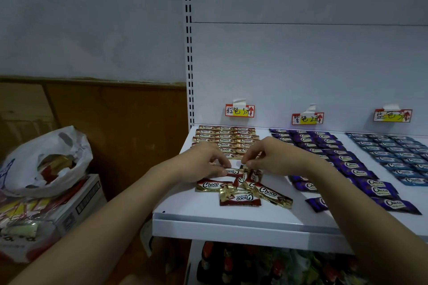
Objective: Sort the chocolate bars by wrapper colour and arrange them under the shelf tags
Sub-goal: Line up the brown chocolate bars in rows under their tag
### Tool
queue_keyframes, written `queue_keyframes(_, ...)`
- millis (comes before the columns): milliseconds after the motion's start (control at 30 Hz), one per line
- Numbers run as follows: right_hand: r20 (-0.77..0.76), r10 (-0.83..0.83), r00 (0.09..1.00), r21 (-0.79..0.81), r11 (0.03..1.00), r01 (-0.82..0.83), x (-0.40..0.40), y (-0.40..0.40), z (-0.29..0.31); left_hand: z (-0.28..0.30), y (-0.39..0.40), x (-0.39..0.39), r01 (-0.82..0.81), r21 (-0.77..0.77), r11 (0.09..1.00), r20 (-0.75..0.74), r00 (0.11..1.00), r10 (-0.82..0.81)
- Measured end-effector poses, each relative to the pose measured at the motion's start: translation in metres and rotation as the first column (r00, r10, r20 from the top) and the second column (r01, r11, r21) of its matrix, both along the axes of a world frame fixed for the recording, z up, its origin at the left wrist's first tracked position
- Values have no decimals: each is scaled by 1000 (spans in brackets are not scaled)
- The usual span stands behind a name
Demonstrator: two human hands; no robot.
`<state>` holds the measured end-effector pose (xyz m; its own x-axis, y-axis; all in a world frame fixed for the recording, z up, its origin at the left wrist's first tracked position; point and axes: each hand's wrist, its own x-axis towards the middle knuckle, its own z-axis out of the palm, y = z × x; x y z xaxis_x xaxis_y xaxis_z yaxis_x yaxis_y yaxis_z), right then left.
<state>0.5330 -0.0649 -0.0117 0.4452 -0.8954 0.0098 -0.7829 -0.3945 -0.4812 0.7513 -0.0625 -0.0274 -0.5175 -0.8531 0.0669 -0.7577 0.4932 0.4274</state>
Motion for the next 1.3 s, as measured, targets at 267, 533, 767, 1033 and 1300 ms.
queue_keyframes(267, -14, 52, 999, 123, 991, -50, -13, 19, 20, 11, 1, 1, -167, 66, 984, -430, 885, 179)
queue_keyframes(533, -235, 62, 970, 314, 949, 16, -12, 33, 30, 9, 2, 4, -142, 378, 915, -615, 700, 363)
queue_keyframes(767, -213, 15, 977, 286, 957, 48, -16, 36, 24, 12, 0, 7, -281, 346, 895, -549, 713, 436)
queue_keyframes(1033, -38, 1, 999, 147, 989, 4, -23, 29, 27, 12, -4, 18, -296, 306, 905, -589, 688, 424)
queue_keyframes(1300, -24, 120, 992, 103, 988, -117, 9, 20, 15, 8, -7, 21, -317, 249, 915, -533, 744, 403)
